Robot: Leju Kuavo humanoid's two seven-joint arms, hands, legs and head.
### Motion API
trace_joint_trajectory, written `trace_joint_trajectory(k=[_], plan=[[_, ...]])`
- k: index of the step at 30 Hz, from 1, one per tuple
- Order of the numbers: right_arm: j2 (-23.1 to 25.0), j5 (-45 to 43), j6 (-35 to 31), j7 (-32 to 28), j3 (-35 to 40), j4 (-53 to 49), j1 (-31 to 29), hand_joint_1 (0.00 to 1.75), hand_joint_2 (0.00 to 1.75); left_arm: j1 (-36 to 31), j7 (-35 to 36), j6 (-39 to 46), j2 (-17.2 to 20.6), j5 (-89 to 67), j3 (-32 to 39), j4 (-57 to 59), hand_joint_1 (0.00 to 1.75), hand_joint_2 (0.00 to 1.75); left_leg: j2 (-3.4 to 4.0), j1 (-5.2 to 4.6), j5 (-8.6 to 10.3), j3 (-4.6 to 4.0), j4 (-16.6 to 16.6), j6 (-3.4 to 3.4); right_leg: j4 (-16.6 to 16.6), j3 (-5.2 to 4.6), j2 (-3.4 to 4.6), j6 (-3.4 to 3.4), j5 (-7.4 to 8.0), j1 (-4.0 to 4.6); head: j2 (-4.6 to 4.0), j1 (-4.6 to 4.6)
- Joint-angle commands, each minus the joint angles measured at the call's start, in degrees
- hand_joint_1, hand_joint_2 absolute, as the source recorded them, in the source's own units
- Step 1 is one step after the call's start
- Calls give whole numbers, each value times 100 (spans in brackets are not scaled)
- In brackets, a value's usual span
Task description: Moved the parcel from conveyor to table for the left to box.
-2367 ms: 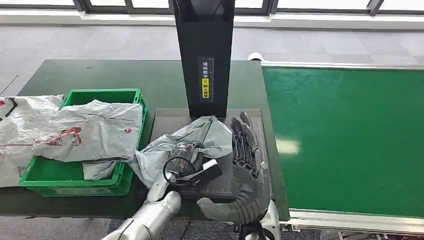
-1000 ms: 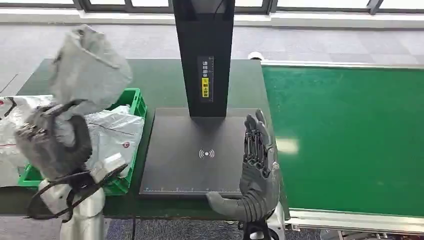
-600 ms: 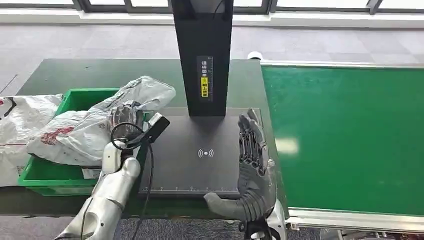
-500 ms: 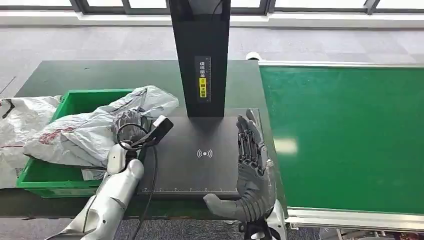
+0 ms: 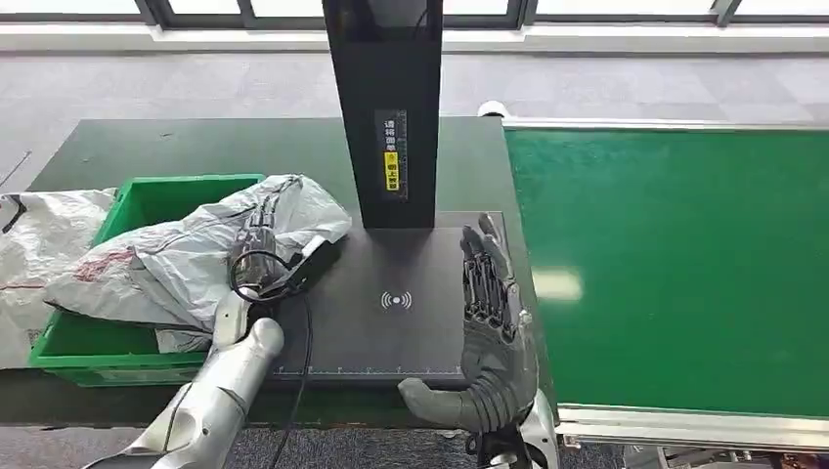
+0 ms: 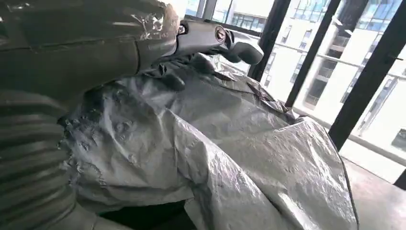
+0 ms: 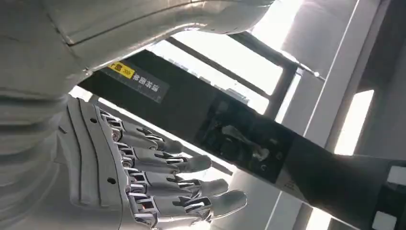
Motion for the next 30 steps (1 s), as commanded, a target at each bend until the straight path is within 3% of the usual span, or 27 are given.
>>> trace_joint_trajectory(k=[1, 9, 12, 18, 23, 26, 30], plan=[[-143, 0, -207, -22, 98, 201, 189, 0, 175, 499, -630, 59, -79, 1021, 454, -916, 0, 0, 3, 3, 5, 6, -22, 2, -23, 5, 5, -2, 7, 4, 0, 0], [-143, 0, -207, -22, 98, 201, 189, 0, 175, 499, -630, 59, -79, 1021, 454, -916, 0, 0, 3, 4, -2, 0, -11, -4, -10, -5, 5, -7, -3, 5, 0, 0], [-142, 21, -262, -22, 96, 177, 225, 0, 175, 680, -1003, 164, -192, 1468, 662, -1563, 0, 0, 4, 4, 0, -1, -17, -3, -15, -5, 6, -7, 0, 12, 0, 0], [-139, 79, -301, -21, 101, 104, 300, 0, 175, 711, -1028, 164, -244, 1523, 751, -2161, 0, 0, 3, 2, -4, -15, -5, -6, -2, -21, 4, -8, -5, 12, 0, 0], [-116, 79, -312, -20, 97, 209, 199, 0, 175, 832, -1739, 164, -753, 1806, 1706, -3218, 0, 0, 0, 6, -2, -16, -11, -4, -11, -20, 2, -8, -2, 15, 0, 0], [-105, -9, -272, -22, 142, 369, 67, 0, 175, 689, -2849, 164, -942, 3114, 2767, -3620, 0, 0, 9, 6, -6, -23, -2, -4, -3, -27, 9, -6, -2, 15, 0, 0], [-50, -3, -397, -20, 85, 389, 126, 0, 175, 1321, -3294, 164, -883, 5252, 1707, -4233, 0, 0, 9, 7, -5, -21, -9, -1, -12, -18, 10, -5, 1, 19, 0, 0]])
